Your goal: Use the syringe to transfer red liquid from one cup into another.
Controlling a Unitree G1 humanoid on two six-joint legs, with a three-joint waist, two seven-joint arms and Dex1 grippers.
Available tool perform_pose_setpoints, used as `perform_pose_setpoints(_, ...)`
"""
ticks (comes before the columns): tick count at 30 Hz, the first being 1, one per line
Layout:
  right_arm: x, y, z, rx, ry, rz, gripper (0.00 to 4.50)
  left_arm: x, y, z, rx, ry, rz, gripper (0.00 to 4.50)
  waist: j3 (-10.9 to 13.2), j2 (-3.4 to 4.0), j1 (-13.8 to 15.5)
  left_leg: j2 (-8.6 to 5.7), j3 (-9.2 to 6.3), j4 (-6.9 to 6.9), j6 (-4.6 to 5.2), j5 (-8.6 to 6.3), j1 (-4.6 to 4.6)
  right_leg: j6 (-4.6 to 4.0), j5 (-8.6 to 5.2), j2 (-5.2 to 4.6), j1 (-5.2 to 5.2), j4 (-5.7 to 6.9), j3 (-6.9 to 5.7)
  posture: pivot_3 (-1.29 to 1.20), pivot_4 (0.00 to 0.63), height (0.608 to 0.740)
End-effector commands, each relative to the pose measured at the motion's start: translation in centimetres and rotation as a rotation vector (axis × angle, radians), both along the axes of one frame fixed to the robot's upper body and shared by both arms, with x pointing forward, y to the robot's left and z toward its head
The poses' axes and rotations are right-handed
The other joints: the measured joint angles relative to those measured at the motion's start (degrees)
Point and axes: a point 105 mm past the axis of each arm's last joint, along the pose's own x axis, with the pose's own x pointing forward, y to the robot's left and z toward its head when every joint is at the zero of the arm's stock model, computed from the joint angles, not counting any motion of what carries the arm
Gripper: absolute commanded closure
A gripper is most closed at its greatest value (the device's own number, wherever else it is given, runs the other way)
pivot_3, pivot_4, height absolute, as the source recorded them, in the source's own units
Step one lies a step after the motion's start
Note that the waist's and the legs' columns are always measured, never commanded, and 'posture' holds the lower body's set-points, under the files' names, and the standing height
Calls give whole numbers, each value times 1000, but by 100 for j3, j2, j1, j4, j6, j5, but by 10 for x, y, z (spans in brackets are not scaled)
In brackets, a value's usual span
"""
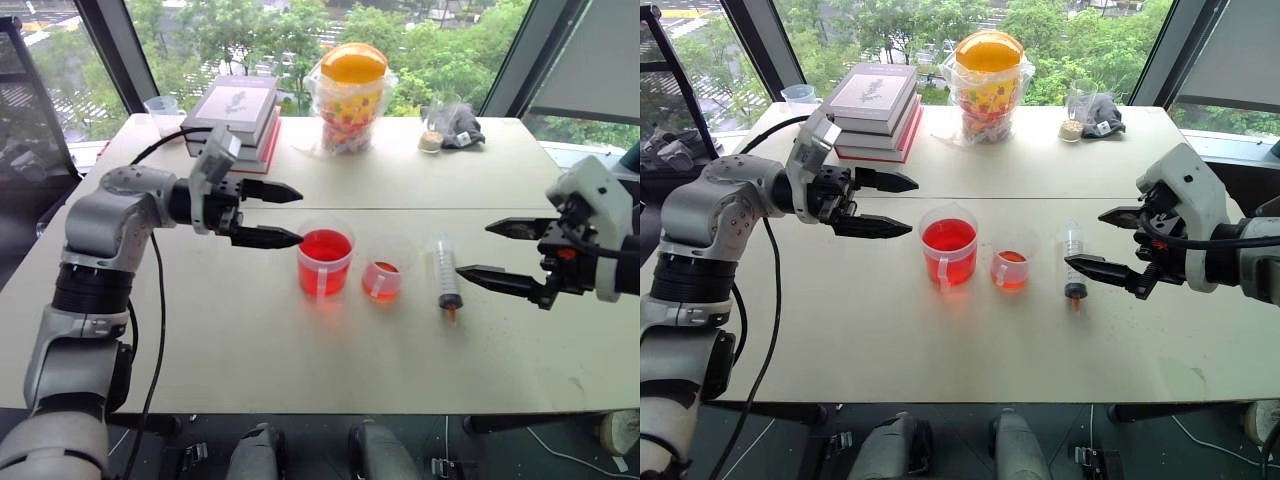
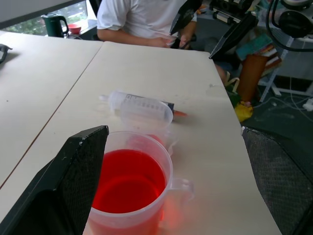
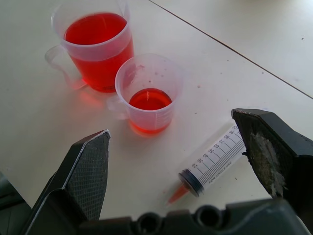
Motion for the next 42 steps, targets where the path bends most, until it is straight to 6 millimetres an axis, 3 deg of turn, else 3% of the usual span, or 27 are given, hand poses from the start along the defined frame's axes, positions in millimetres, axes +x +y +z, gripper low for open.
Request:
perform_pose_setpoints(1, -2, 2, 7, -9, -43, 8, 123, -5, 2, 10, -14, -42, -14, 0, 0, 0, 0, 0, 0, 0, 0, 0, 0, -1, -1, 0, 0, 0, 0, 0, 150, 740)
perform_pose_setpoints(16, -1, 2, 2, 2, -29, -2, 123, -6, 0, 13, -26, -50, -14, 0, 0, 0, 1, 0, 0, 0, 0, 0, 0, 4, 2, 0, 0, 0, 0, 0, 150, 740)
perform_pose_setpoints(27, 17, -13, -7, 48, 74, -148, 123, -4, -11, 13, -37, -66, -44, 0, 0, 0, -3, 0, 1, 0, 0, 0, 0, -3, -1, 0, 0, 0, 2, 0, 150, 740)
perform_pose_setpoints(30, 27, -25, -13, 42, 118, -234, 123, -3, -17, 13, -49, -74, -49, 0, 0, 0, -3, 0, 1, 0, 0, 0, 0, -9, -4, 0, 0, 0, 2, 0, 150, 740)
perform_pose_setpoints(34, 56, -43, -33, 127, 268, -408, 123, -2, -22, 9, -62, -78, -57, 0, 0, 0, -23, -2, 8, 1, 0, 0, 1, -9, -3, 0, -2, 0, 9, 0, 150, 740)
perform_pose_setpoints(42, 98, -57, -62, 233, 498, -587, 123, -7, -25, 1, -98, -74, -45, 0, -1, 1, -21, -1, 10, -4, 0, 0, -1, 6, 5, 4, -7, 1, 9, 0, 150, 740)
